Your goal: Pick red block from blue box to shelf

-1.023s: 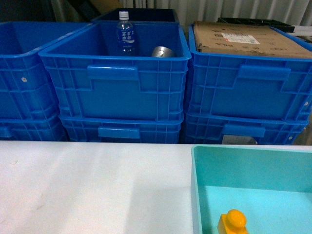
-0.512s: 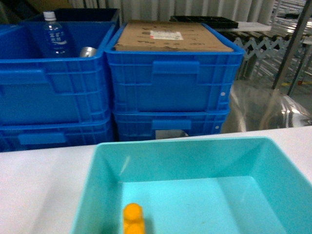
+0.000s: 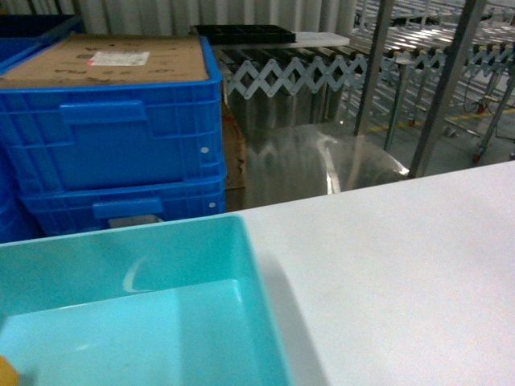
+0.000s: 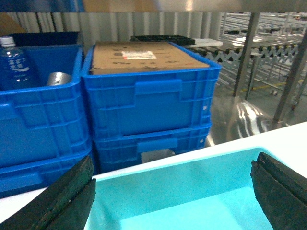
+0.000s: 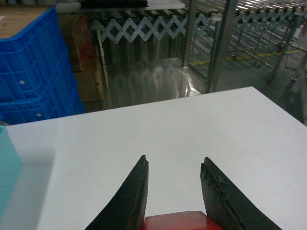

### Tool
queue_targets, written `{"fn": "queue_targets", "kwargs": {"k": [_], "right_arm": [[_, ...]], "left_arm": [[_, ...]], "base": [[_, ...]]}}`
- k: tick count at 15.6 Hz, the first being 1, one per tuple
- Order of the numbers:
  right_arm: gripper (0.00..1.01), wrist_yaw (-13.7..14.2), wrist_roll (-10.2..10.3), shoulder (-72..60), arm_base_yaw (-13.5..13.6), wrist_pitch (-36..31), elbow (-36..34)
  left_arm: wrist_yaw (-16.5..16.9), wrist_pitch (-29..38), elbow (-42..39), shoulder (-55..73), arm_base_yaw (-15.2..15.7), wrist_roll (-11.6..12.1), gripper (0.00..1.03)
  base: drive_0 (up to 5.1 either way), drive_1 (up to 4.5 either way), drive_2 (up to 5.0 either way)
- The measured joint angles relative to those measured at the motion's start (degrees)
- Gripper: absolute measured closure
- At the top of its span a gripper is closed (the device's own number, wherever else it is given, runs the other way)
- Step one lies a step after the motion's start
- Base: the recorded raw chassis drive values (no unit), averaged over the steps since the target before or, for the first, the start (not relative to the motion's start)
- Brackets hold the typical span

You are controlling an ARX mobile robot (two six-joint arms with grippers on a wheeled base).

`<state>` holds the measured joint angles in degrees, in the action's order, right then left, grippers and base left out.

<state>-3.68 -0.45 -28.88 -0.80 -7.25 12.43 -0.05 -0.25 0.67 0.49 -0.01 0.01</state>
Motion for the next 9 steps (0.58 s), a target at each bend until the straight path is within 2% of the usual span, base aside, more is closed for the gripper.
{"fn": "queue_targets", "kwargs": {"k": [9], "right_arm": [[0.75,0.0,0.0,-0.2,0.0,0.1,0.0]], "left_arm": [[-0.1,0.0,0.0,0.0,0.0,0.0,0.05]], "base": [[3.2,-3.62,-3.6]]}}
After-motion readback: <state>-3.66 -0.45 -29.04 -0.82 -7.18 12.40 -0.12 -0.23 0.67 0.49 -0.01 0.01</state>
